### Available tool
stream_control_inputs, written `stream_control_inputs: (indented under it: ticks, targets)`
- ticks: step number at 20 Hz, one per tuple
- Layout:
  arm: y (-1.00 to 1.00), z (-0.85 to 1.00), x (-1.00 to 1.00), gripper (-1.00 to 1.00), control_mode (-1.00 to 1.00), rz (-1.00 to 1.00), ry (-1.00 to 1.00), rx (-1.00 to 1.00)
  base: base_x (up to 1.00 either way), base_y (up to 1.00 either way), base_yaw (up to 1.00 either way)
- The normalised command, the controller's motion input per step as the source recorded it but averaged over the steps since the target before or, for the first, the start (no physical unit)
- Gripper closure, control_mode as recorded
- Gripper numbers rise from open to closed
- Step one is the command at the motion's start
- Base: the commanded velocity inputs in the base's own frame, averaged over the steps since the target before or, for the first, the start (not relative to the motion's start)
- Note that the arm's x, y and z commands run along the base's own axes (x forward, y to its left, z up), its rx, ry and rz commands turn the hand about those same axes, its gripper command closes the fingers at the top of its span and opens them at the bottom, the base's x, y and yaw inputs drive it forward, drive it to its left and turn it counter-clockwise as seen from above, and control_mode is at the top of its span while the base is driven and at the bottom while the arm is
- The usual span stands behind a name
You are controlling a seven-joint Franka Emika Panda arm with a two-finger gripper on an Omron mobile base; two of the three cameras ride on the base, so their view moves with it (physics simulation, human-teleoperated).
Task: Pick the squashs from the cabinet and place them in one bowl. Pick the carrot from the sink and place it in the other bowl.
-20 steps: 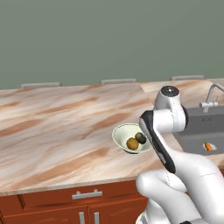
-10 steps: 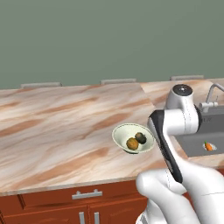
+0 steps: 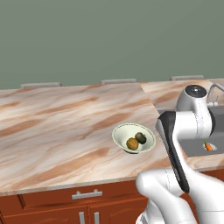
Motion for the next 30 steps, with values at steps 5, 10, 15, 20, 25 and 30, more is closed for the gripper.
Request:
stream_control_inputs:
  ticks: [5, 10, 15, 20, 25, 30]
  targets:
    - [-0.09, 0.08, -0.19, -1.00, -1.00, 0.00, -0.06, 0.00, 0.00, 0.00, 0.00]
    - [0.00, 0.00, 0.00, -1.00, -1.00, 0.00, -0.01, 0.00, 0.00, 0.00, 0.00]
    - [0.00, 0.00, 0.00, -1.00, -1.00, 0.00, 0.00, 0.00, 0.00, 0.00, 0.00]
    - [0.00, 0.00, 0.00, -1.00, -1.00, 0.00, 0.00, 0.00, 0.00, 0.00, 0.00]
    - [0.00, 0.00, 0.00, -1.00, 1.00, 0.00, 0.00, 0.00, -0.07, -0.01, 0.00]
    - [0.00, 0.00, 0.00, -1.00, 1.00, 0.00, 0.00, 0.00, -0.46, -0.14, -0.01]
